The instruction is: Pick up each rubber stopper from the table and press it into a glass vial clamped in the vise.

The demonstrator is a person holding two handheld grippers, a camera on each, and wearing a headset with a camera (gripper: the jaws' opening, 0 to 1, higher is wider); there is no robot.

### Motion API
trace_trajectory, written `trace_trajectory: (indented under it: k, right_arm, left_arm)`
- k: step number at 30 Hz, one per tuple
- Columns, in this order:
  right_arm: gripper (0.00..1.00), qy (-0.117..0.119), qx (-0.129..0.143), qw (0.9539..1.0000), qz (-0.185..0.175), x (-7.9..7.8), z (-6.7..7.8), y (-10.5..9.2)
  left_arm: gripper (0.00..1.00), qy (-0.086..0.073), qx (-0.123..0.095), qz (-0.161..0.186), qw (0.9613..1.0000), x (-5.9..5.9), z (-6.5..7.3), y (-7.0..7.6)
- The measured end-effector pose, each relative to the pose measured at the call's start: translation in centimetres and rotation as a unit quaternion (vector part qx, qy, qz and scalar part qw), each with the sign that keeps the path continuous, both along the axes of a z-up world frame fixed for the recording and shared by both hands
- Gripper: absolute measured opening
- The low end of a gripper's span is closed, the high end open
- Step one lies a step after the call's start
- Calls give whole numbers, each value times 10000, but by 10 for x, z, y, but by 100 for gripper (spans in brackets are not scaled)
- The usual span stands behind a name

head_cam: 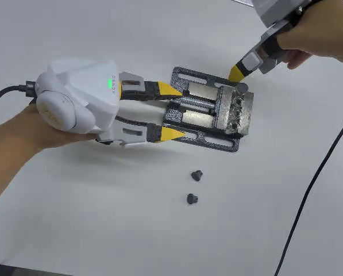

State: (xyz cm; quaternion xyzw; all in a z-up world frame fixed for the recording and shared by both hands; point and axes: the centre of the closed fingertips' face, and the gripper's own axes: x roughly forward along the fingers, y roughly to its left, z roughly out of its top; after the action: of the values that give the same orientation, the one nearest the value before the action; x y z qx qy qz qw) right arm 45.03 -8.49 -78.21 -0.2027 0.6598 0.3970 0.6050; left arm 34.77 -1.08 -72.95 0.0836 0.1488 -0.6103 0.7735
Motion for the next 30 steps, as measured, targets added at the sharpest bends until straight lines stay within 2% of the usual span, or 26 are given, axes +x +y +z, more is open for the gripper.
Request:
trace_trajectory:
  k: [2, 8, 12, 22, 30]
  right_arm:
    - [8, -67, 42, 10000, 42, 2, 3, 2]
    - [8, -233, 141, 9995, 169, -6, 23, 7]
    - [8, -290, 150, 9992, 240, -8, 27, 7]
    - [8, -512, 363, 9969, 480, -32, 55, 12]
    - [8, -637, 519, 9943, 685, -62, 70, 16]
  left_arm:
    - [33, 17, -6, 6, 10000, 0, 1, -1]
    - [32, 41, -26, 36, 10000, 0, 2, -5]
    - [32, 47, -23, 43, 10000, -2, 2, -9]
    - [31, 30, 30, 150, 9999, -6, 2, -17]
    - [29, 5, 78, 215, 9997, -14, 1, -24]
